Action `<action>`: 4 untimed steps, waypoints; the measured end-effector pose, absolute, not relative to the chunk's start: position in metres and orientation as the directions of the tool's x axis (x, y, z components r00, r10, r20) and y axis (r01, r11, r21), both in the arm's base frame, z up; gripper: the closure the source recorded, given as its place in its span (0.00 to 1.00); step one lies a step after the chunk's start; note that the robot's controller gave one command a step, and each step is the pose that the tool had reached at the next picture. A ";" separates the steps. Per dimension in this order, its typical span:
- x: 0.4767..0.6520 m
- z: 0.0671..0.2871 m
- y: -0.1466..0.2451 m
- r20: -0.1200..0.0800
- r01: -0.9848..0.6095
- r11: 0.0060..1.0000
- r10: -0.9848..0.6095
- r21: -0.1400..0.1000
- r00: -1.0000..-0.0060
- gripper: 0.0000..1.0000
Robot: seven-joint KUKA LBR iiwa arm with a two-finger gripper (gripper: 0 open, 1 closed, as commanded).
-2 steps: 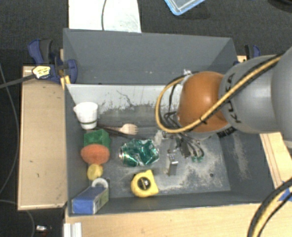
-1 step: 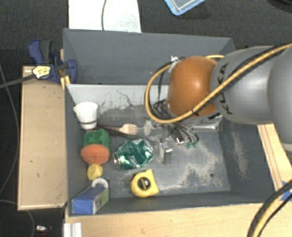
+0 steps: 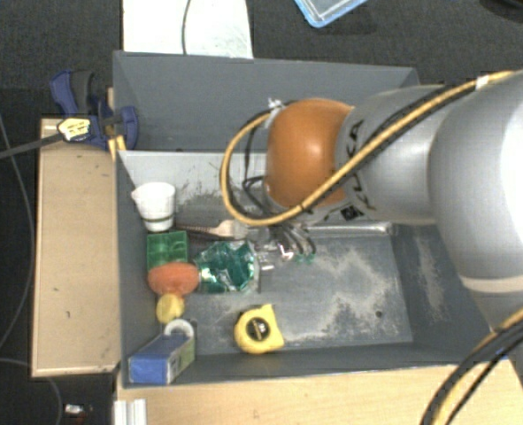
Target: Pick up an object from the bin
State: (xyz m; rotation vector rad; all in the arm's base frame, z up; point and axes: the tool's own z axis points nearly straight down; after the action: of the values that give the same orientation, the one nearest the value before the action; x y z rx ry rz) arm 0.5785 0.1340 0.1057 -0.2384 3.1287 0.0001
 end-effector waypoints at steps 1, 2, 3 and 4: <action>0.574 0.070 0.140 -0.012 -0.244 0.970 -0.245 -0.004 -0.970 0.00; 0.575 0.075 0.166 -0.022 -0.209 0.978 -0.209 0.001 -0.978 1.00; 0.575 0.075 0.166 -0.022 -0.209 0.978 -0.209 0.000 -0.978 1.00; 0.576 0.082 0.166 -0.028 -0.209 0.978 -0.209 0.000 -0.978 1.00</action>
Offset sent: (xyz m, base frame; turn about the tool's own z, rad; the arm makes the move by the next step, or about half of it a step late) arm -0.0074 0.0323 -0.0357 -0.0587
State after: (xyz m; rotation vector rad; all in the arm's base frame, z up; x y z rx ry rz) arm 0.5763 0.1658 0.0821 -0.3273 3.0961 0.0050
